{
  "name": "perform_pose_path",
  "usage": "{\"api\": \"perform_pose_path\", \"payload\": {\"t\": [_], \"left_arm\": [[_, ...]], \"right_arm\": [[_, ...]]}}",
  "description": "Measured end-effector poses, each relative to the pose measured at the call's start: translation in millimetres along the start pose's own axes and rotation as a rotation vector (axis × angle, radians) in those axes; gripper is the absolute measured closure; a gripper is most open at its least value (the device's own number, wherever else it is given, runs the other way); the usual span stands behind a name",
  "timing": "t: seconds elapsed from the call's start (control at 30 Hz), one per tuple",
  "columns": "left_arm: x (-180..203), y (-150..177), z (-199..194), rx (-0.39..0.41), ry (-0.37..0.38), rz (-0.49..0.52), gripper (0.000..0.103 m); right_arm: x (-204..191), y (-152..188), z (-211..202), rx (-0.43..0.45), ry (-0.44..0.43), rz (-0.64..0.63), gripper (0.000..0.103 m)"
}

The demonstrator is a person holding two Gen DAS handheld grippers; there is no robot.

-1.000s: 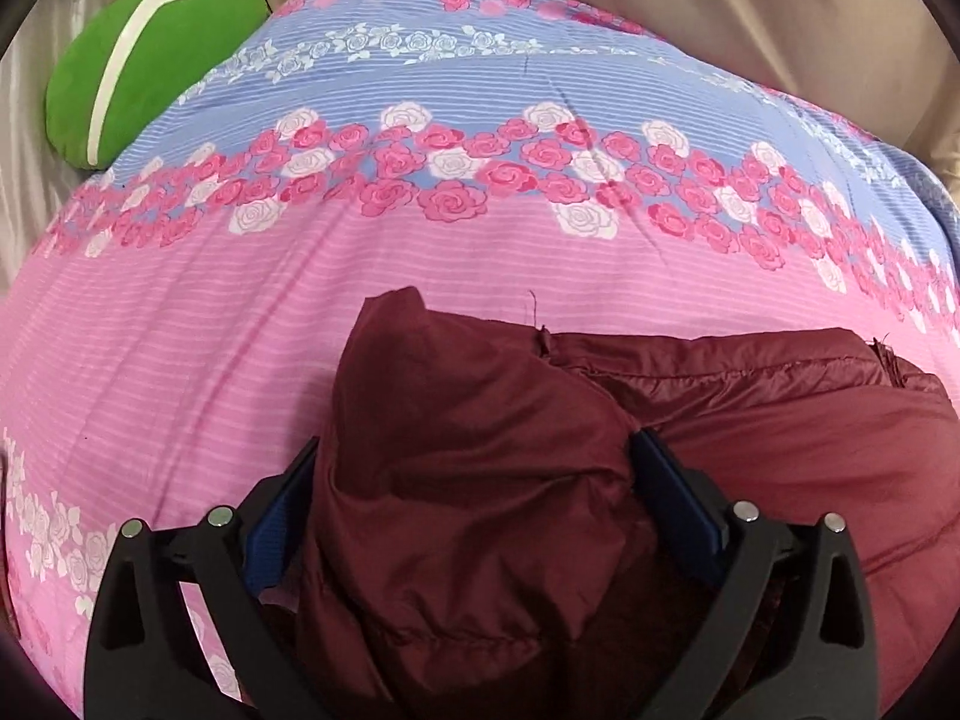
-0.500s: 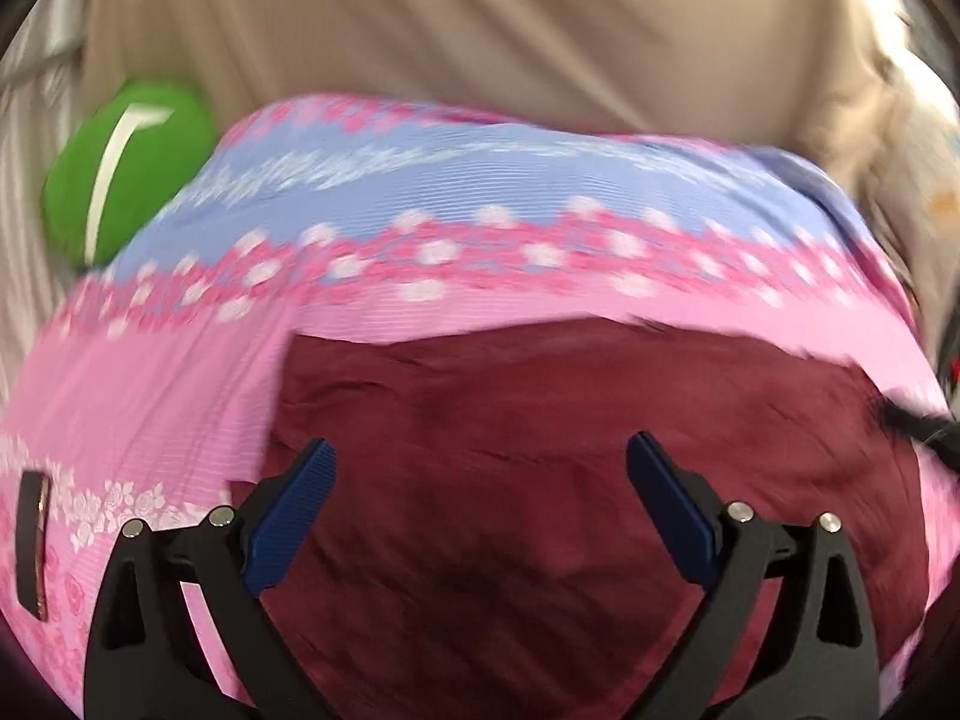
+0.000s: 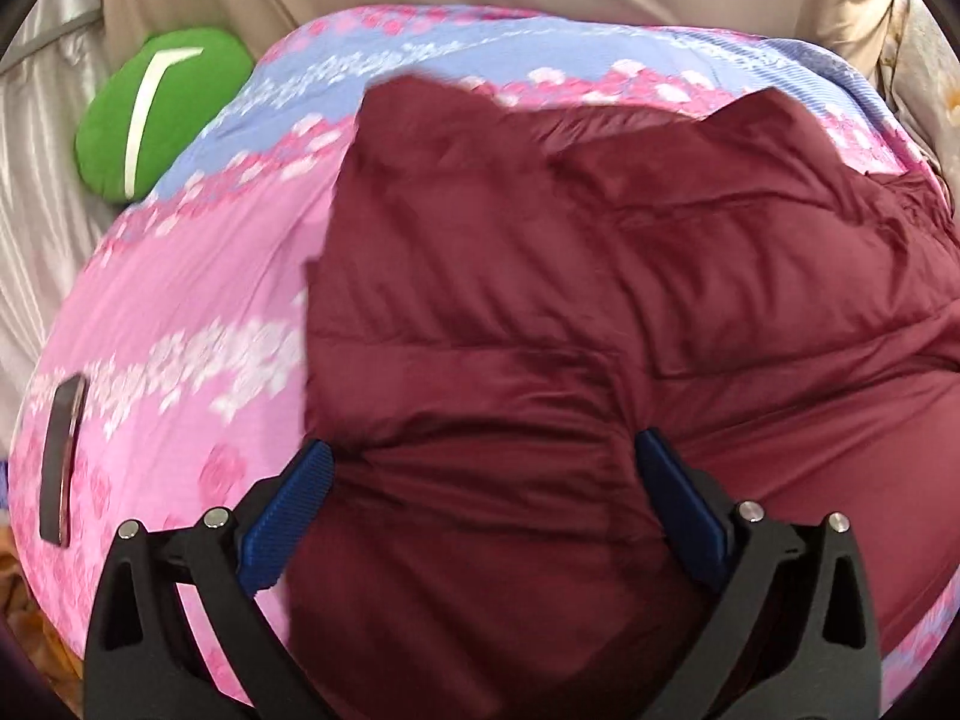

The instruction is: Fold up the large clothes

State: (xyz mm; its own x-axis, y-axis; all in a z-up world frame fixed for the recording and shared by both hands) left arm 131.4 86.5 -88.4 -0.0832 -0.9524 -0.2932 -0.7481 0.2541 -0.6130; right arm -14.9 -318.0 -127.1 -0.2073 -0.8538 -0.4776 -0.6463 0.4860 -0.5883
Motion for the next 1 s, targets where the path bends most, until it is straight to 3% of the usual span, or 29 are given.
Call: {"api": "perform_pose_path", "payload": {"t": [0.07,0.1,0.13,0.17,0.27,0.37,0.43,0.5,0.53,0.63,0.73,0.87,0.9,1.0], "left_arm": [[-13,2,-7,-0.013,0.01,-0.031,0.005],[-19,-1,-13,-0.015,0.009,-0.051,0.005],[-24,-7,-21,-0.003,-0.005,-0.069,0.007],[-27,-13,-28,0.016,-0.008,-0.081,0.007],[-21,-40,-54,0.106,0.025,-0.086,0.006],[18,-59,-61,0.145,0.06,-0.011,0.006],[44,-63,-46,0.117,0.055,0.039,0.006],[68,-63,-15,0.059,0.035,0.078,0.005],[67,-63,-4,0.046,0.025,0.075,0.005],[44,-70,14,0.012,0.022,-0.014,0.005],[2,-78,36,0.016,-0.13,-0.058,0.005],[-28,-87,59,-0.117,0.045,-0.185,0.005],[-32,-94,57,-0.119,0.079,-0.207,0.006],[-24,-122,38,-0.057,0.178,-0.231,0.005]], "right_arm": [[18,-2,-14,0.027,0.104,0.029,0.103],[21,-7,-21,0.045,0.214,0.032,0.098],[17,-12,-27,0.074,0.24,0.02,0.097],[12,-19,-31,0.091,0.205,0.016,0.097],[-52,-44,-27,0.126,-0.065,-0.055,0.096],[-143,-46,16,0.013,-0.302,-0.232,0.093],[-189,-36,60,-0.104,-0.382,-0.335,0.094],[-213,-25,94,-0.178,-0.366,-0.415,0.094],[-217,-23,118,-0.228,-0.339,-0.453,0.101],[-174,-45,137,-0.201,-0.241,-0.394,0.103],[-101,-77,122,-0.124,-0.185,-0.184,0.103],[-65,-99,99,-0.078,-0.045,-0.115,0.103],[-75,-104,95,-0.071,-0.044,-0.148,0.088],[-129,-117,101,-0.096,-0.196,-0.237,0.087]]}}
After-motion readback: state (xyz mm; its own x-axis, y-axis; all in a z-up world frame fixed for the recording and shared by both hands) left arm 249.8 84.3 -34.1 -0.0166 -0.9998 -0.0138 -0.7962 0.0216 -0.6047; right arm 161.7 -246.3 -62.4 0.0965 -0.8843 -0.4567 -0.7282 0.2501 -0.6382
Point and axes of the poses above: each gripper's, at about its wrist camera, not at the fingertips, and z roughly the way its jaws point, x to its right, y to its underside, the point moved 3 cm from there along z, roughly the way its jaws point, and after that the axes turned 12 degrees about -y, right-handed, at the moved point
